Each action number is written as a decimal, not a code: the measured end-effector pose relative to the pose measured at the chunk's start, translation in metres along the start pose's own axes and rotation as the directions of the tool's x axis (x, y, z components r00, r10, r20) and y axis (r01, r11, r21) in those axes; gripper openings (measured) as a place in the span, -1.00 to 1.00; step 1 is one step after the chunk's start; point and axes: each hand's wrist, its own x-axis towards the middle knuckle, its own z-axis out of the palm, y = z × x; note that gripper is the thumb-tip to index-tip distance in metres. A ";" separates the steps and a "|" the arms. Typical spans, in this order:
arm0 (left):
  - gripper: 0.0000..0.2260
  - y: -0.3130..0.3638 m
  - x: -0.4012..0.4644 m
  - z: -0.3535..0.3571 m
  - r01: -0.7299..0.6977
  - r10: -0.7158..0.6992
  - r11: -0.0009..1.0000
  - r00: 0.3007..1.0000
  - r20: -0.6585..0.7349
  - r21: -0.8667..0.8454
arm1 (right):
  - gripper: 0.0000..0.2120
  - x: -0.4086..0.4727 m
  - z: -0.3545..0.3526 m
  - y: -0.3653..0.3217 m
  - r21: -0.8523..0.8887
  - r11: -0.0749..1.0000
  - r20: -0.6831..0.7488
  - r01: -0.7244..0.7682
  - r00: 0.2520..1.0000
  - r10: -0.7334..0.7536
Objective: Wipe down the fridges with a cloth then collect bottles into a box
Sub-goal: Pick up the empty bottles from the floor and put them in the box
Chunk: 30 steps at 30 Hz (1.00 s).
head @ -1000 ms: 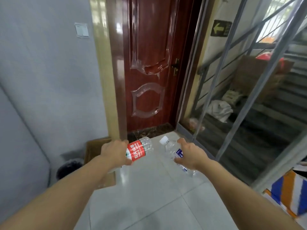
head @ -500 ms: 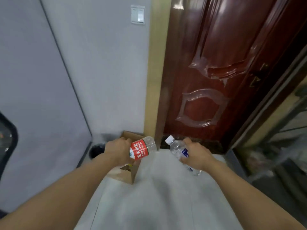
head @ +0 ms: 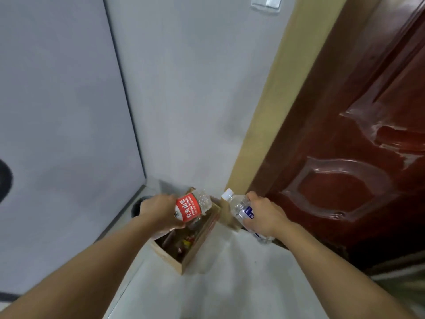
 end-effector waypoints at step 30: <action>-0.35 0.008 0.173 0.202 0.887 -0.752 0.330 0.454 0.478 -0.323 | -0.55 0.403 0.179 -0.024 -0.073 0.660 0.536 0.748 0.587 -0.606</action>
